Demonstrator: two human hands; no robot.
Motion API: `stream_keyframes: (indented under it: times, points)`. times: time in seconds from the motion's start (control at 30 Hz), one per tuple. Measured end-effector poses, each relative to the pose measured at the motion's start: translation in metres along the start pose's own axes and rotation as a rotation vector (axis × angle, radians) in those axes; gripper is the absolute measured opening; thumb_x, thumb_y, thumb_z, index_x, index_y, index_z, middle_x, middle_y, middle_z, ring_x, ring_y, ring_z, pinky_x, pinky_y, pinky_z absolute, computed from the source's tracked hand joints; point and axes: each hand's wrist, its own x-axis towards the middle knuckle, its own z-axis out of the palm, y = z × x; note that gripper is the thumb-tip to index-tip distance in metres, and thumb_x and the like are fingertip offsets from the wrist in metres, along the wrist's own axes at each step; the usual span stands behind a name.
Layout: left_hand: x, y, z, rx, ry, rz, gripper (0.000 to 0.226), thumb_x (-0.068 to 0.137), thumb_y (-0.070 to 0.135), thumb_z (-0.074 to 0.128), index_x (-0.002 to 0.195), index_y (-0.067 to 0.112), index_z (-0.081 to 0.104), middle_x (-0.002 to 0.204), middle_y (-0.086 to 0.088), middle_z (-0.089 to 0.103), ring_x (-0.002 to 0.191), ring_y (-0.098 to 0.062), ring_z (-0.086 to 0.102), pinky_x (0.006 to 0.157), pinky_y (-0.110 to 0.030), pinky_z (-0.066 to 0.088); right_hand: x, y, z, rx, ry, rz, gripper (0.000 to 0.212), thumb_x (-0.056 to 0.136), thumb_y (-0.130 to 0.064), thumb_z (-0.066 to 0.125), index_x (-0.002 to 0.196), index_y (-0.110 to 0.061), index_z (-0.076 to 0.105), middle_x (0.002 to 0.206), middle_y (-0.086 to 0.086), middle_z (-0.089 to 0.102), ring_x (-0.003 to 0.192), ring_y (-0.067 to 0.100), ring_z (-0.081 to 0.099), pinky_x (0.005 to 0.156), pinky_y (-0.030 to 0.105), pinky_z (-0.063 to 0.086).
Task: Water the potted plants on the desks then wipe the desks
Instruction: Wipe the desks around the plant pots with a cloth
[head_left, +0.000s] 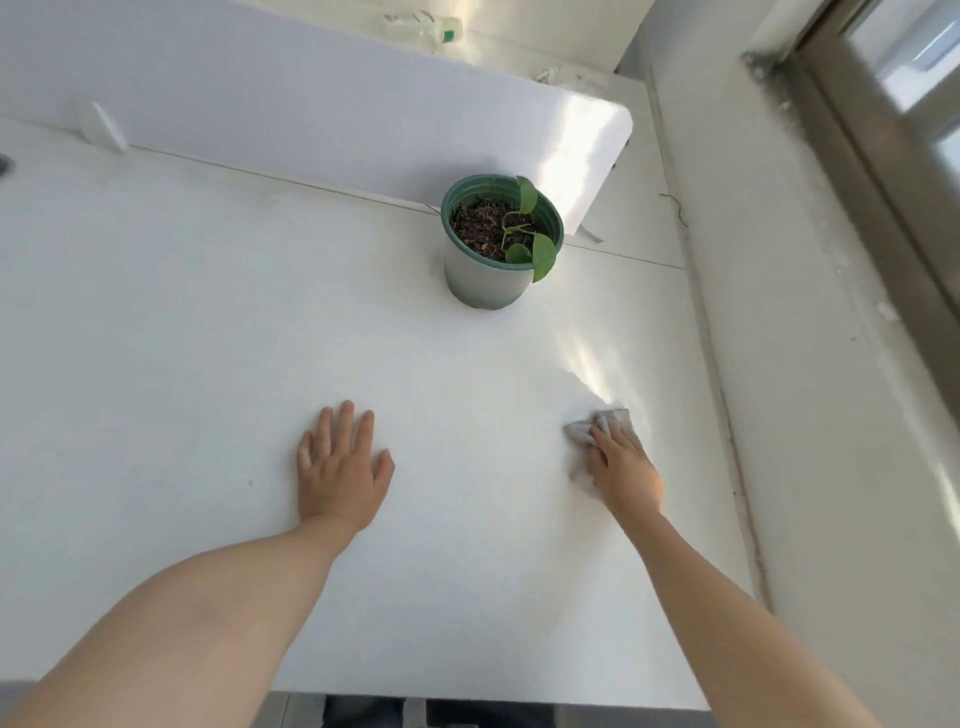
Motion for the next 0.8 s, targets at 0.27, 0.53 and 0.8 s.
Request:
stream_keyframes:
  times: [0.27,0.53,0.8]
  points:
    - [-0.003,0.000,-0.005,-0.015,-0.005,0.024,0.055,0.094,0.037,0.030,0.146,0.020,0.022,0.158,-0.002,0.010,0.145,-0.024,0.003,0.113,-0.040,0.005,-0.036,-0.024,-0.023,0.321,-0.201,0.244,0.025,0.086,-0.015,0.038,0.091,-0.008,0.062,0.121,0.001,0.063,0.069,0.031,0.060,0.047,0.022,0.035]
    - [-0.003,-0.006,-0.012,-0.221,-0.011,0.028,0.051,0.092,0.033,0.042,0.141,0.018,0.034,0.156,-0.003,0.020,0.145,-0.022,0.007,0.114,-0.038,0.006,-0.118,-0.031,-0.027,0.712,-0.072,0.293,0.021,0.081,-0.008,0.037,0.070,0.000,0.053,0.078,0.016,0.068,0.058,0.024,0.051,0.050,0.026,0.038]
    - [-0.074,-0.020,-0.051,-0.905,0.032,-0.049,0.034,0.095,0.019,0.042,0.127,0.012,0.050,0.120,-0.010,0.061,0.115,-0.027,0.053,0.096,-0.033,0.038,-0.162,-0.038,-0.026,0.755,-0.026,0.173,0.019,0.088,-0.009,0.043,0.087,-0.001,0.059,0.081,0.010,0.062,0.074,0.021,0.054,0.062,0.027,0.040]
